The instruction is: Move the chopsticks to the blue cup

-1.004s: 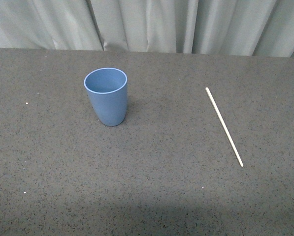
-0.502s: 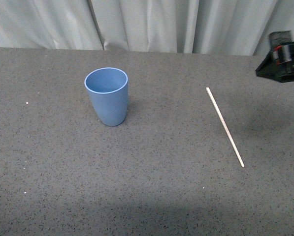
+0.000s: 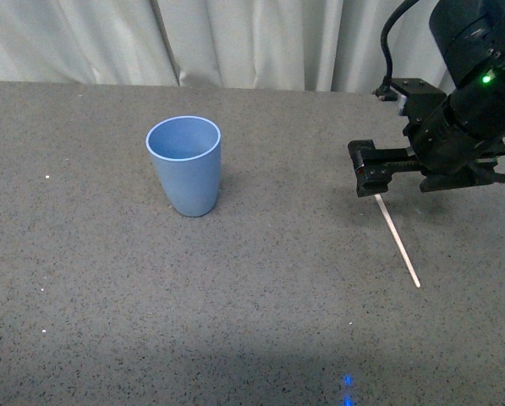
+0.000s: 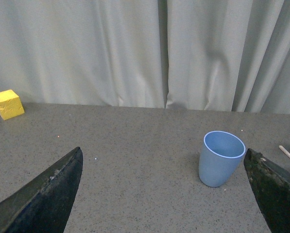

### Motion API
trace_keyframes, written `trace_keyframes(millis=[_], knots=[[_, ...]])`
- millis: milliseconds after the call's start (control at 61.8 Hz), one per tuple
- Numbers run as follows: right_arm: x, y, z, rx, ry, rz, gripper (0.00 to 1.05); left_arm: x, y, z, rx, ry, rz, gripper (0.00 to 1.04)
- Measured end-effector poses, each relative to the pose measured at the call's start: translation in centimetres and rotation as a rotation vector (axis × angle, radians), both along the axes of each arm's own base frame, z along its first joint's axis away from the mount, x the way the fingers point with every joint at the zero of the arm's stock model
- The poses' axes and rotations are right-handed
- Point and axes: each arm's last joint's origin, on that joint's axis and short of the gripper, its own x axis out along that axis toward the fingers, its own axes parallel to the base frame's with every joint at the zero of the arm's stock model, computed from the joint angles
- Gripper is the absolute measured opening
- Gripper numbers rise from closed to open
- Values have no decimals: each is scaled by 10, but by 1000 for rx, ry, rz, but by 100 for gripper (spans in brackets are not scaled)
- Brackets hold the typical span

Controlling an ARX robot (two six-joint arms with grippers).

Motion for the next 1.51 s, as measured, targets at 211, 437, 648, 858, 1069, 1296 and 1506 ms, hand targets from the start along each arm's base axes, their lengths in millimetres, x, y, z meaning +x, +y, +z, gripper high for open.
trace_keyframes(millis=[211, 437, 648, 858, 1069, 1296, 1506], knots=[[16, 4, -15, -14, 47, -33, 94, 0, 0, 0, 0, 0, 0, 98], [25, 6, -19, -27, 61, -41, 61, 0, 0, 0, 0, 0, 0, 98], [26, 8, -19, -49, 53, -45, 31, 0, 0, 0, 0, 0, 0, 98], [27, 9, -19, -62, 56, -51, 2, 0, 0, 0, 0, 0, 0, 98], [25, 9, -18, -24, 11, -69, 1, 0, 0, 0, 0, 0, 0, 98], [11, 16, 12, 75, -180, -20, 1, 0, 0, 0, 0, 0, 0, 98], [2, 41, 85, 235, -602, 82, 1, 0, 0, 0, 0, 0, 0, 98]])
